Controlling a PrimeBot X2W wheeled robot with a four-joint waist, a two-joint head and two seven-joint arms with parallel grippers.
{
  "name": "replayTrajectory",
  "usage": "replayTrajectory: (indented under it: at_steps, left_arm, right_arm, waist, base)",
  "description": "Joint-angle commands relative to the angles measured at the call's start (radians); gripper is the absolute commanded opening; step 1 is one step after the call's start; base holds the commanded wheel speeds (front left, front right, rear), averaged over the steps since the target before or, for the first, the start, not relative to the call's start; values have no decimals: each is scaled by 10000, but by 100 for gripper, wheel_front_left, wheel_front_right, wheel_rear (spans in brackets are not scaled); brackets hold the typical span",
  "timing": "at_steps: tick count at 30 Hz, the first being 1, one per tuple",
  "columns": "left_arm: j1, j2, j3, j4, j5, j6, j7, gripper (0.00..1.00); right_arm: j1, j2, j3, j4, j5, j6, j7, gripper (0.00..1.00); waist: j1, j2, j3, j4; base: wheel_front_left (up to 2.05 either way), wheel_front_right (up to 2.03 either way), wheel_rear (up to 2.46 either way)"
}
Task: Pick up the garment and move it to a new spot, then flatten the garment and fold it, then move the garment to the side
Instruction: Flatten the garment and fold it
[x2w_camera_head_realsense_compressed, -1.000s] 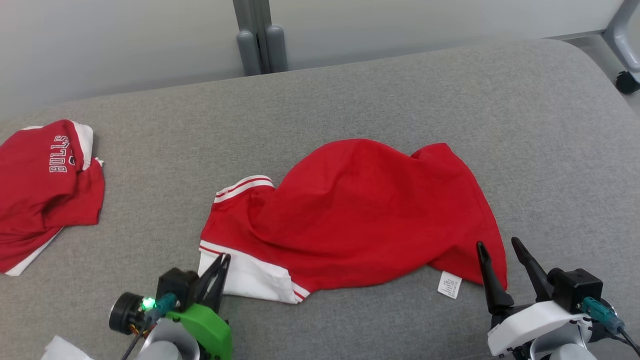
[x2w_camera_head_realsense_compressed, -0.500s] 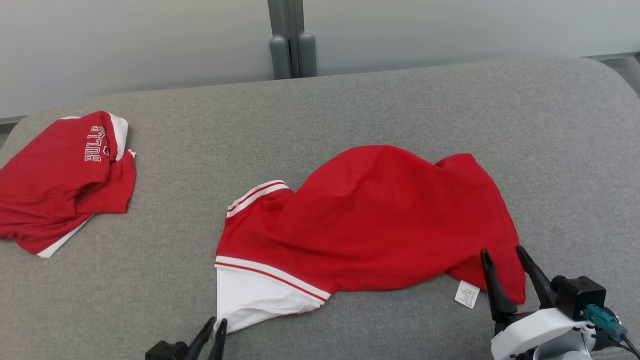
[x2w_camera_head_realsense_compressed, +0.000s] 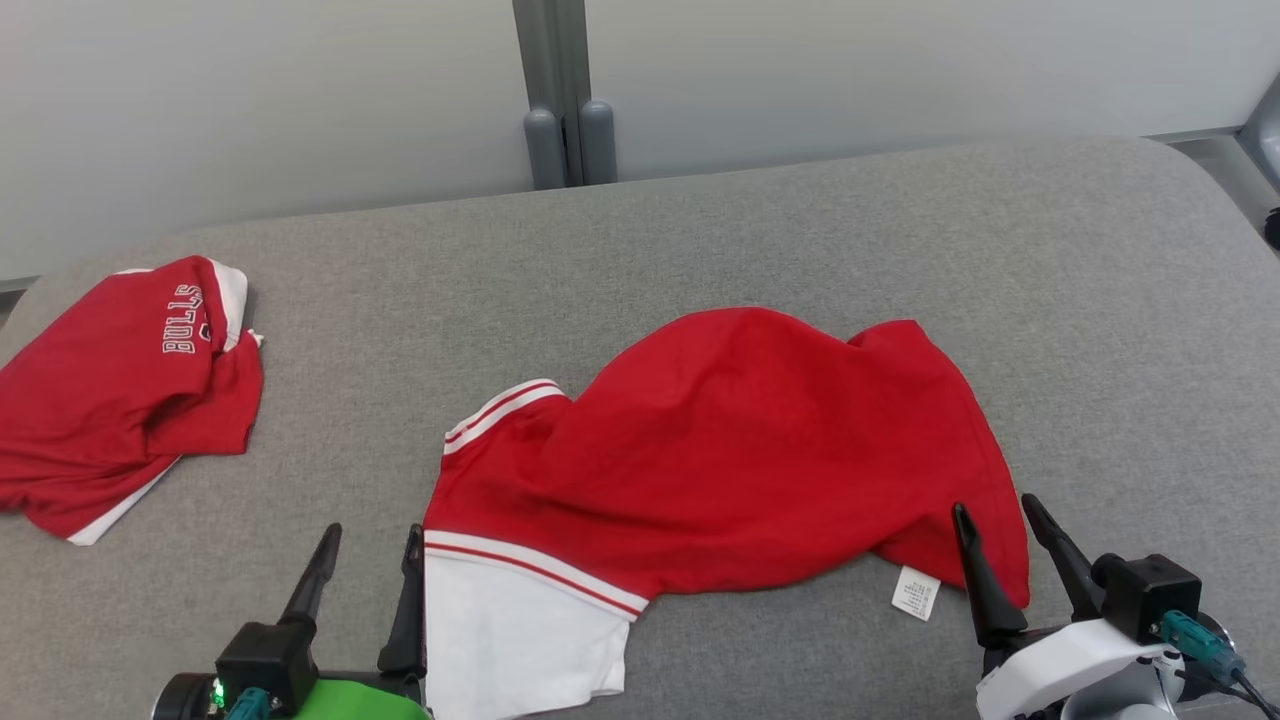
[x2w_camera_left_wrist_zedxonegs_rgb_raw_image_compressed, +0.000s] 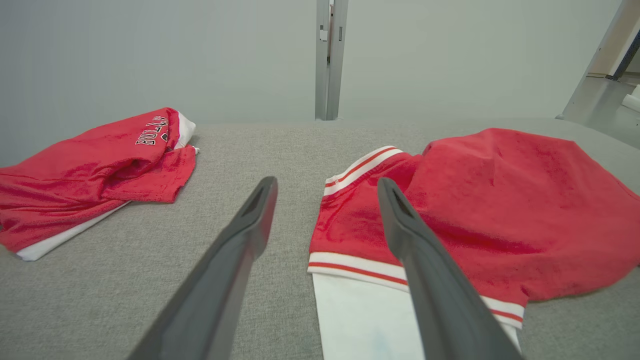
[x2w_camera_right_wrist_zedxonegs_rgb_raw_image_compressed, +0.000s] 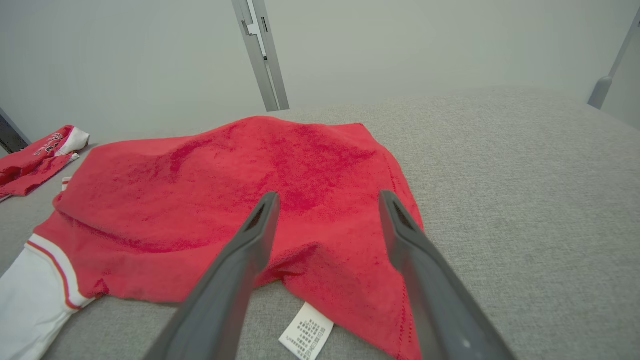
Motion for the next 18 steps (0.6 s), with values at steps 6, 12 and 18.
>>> replayTrajectory:
  at_steps: [6, 12, 18]
  left_arm:
    - [78, -441, 982, -320, 576, -57, -19, 100]
    - [58, -643, 1836, -218, 895, -375, -20, 100]
    - [289, -683, 2513, -153, 1199, -949, -20, 100]
  right_arm:
    - [9, 8, 28, -234, -190, -3, -33, 100]
    - [66, -21, 9, -399, -290, -3, -33, 100]
    - [156, -66, -8, -481, -339, -3, -33, 100]
  waist:
    - [0, 0, -270, -386]
    - [0, 0, -394, -597]
    - [0, 0, -538, -689]
  base:
    - [0, 0, 0]
    - [0, 0, 0]
    - [0, 0, 0]
